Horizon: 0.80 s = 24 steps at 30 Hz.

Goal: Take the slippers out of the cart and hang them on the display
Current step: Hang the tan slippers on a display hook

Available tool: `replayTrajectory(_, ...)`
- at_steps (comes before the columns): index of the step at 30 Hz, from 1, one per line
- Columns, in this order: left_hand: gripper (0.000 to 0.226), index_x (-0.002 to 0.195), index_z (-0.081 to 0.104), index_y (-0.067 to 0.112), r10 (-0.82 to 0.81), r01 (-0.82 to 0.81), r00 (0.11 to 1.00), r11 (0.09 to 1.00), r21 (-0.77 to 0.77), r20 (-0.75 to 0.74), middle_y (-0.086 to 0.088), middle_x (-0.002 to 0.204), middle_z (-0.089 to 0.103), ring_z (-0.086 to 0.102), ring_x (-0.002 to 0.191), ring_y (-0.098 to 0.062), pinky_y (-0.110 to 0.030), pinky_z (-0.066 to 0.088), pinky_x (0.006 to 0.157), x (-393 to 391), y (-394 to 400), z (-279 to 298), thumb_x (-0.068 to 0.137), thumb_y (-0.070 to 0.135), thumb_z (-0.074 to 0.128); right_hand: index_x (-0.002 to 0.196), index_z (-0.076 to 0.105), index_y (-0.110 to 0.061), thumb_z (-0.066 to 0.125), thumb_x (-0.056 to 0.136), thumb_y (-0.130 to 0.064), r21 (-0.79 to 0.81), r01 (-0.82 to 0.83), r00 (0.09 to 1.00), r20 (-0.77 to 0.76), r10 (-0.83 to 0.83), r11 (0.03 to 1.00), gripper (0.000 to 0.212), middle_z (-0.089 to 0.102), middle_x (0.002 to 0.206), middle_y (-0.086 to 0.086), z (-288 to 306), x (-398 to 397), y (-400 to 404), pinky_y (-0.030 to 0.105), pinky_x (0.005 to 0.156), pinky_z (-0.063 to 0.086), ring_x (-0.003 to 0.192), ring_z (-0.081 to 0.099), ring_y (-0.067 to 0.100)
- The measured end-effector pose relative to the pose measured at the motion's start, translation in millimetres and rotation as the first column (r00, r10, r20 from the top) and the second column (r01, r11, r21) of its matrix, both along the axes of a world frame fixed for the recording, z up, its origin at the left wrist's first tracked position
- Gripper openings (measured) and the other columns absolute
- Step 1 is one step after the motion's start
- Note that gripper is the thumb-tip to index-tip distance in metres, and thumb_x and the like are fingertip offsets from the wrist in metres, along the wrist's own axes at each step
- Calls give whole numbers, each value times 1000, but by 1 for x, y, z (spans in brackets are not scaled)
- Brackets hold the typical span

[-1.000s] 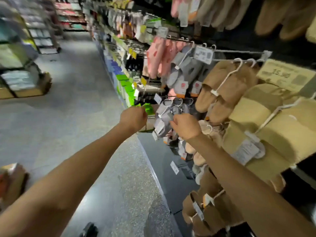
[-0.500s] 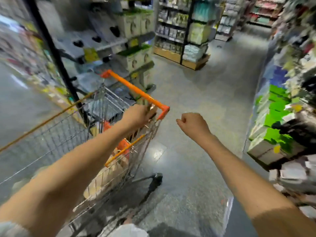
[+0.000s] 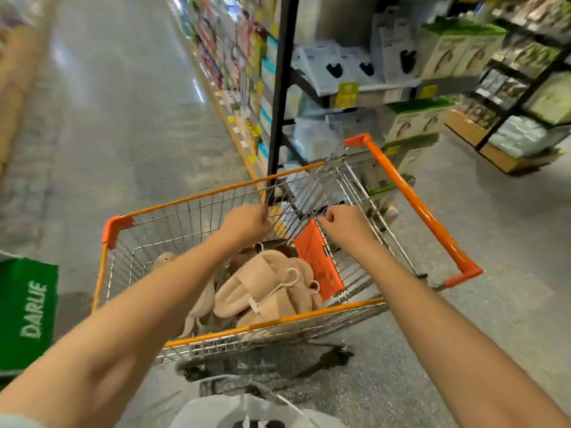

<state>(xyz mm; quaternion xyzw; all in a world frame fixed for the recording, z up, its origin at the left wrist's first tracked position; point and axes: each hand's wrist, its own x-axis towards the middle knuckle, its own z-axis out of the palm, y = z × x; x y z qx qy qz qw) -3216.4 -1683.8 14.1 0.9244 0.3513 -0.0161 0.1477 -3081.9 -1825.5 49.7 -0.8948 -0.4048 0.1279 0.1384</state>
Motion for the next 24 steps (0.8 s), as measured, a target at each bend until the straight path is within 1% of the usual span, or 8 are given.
replayTrajectory(4,27,98,64,5,115,-117,993,990,-77,-41,-12,94,67,62,86,-30,-36,50,67,-25,12,-30,95,24,44,56,41,-13,49,93,-25,-32,-92,993,-74,90,995,39,49,59,5,-33,-17,47,30,54,34,65,51,26)
replayTrajectory(6,25,97,62,6,155,-161,986,980,-117,-56,-12,94,66,61,85,-30,-37,50,68,-32,10,-46,94,24,44,59,45,-12,49,92,-23,-67,-144,985,-106,136,987,36,51,60,5,-54,-24,58,34,59,41,67,52,27)
replayTrajectory(11,23,102,59,10,204,-234,967,948,-216,-154,-12,103,65,61,95,-32,-35,47,69,-37,-2,-91,93,23,43,90,56,-10,50,91,-22,-268,-191,972,-186,143,944,14,65,100,15,-119,-11,72,32,69,41,96,60,32)
replayTrajectory(14,24,108,59,12,217,-267,955,926,-268,-204,-10,109,64,60,100,-30,-33,43,68,-33,-5,-113,93,23,44,110,55,-4,46,90,-17,-354,-132,973,-226,53,926,26,60,115,19,-155,2,69,33,77,43,107,57,34)
replayTrajectory(17,25,111,58,12,218,-277,949,920,-276,-227,-10,110,64,60,100,-30,-33,42,69,-26,-7,-131,94,24,44,114,57,-3,48,87,-14,-362,-98,956,-292,-13,927,31,60,118,19,-186,9,62,33,81,46,109,57,34)
replayTrajectory(19,26,112,56,13,201,-273,949,911,-308,-244,-10,113,63,59,103,-30,-34,44,74,-20,-9,-147,94,25,43,123,56,-12,50,86,-24,-380,-120,942,-334,-16,917,39,59,125,13,-213,15,58,31,88,47,113,56,30)
replayTrajectory(21,29,118,54,15,172,-260,949,900,-349,-265,-9,118,60,56,108,-29,-37,47,82,-13,-14,-161,94,27,43,135,45,-15,47,90,-28,-376,-174,907,-421,0,910,47,51,135,9,-229,15,52,40,100,44,122,49,30)
replayTrajectory(24,37,129,47,17,114,-217,952,905,-366,-283,-9,125,54,51,113,-29,-38,42,84,0,-22,-172,96,32,40,130,48,0,37,97,-13,-404,-300,883,-460,92,864,37,53,131,20,-226,11,49,43,101,42,122,48,35)
